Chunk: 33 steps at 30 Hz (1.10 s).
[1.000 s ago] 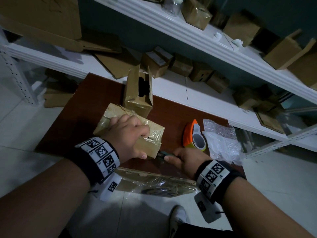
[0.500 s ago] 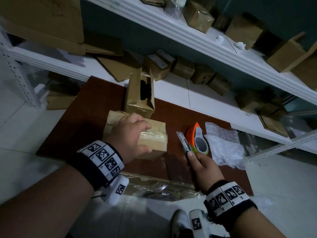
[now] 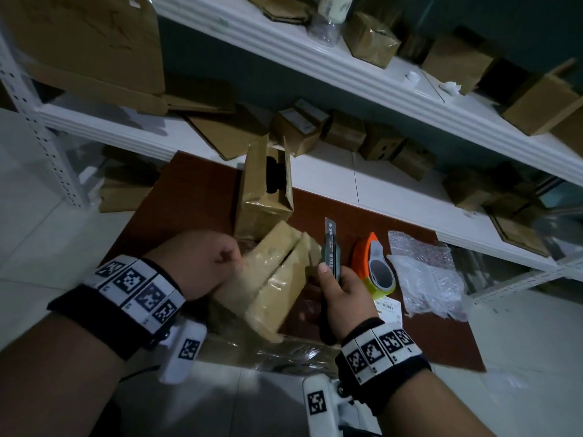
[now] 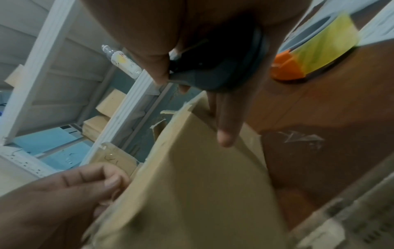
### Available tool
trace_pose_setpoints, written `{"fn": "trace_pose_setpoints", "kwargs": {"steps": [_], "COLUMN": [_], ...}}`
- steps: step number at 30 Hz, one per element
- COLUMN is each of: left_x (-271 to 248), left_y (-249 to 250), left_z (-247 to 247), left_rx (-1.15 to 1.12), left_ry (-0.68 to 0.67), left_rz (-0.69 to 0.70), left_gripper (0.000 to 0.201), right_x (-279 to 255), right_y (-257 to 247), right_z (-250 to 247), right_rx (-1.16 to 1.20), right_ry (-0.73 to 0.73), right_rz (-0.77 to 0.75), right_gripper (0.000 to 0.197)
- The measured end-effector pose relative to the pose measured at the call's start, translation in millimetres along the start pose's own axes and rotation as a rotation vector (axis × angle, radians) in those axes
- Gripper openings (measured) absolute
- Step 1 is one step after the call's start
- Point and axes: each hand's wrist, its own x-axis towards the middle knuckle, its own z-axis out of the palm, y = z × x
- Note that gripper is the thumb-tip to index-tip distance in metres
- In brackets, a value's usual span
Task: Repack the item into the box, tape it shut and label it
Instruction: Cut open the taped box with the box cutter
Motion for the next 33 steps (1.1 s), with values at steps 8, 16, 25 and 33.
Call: {"fn": "trace_pose_setpoints", "kwargs": {"steps": [8,16,25,33], "left_x": [-10.9,-6.0,14.4,22.2], "left_y": [8.3,16.5,11.5,-0.9], "left_z": [23.3,22.9,38.7,42.1], "left_rx": [0.332,0.387,0.342,0.368], "left_ry": [0.103,0.254,0.188,0.278], "left_rz": [0.208,0.106,0.297,0.354], "left_gripper": [0.070,0.045,0.062,0.042], "right_x": [-0.7,1.3,-18.6,-26.1], "right_y": [-16.5,-29.4,-3.7,11.9], "right_z": [15.2,-9.7,-42.8,-64.1], "right_rx": [-0.051,-0.298,-0.612,-0.825], "right_ry": [-0.040,0.098,-0.052,-0.149], "right_rz": [-0.073,-0.327,-0.420,-0.414], "right_gripper": [0.025,0.028,0.043,0.042]}}
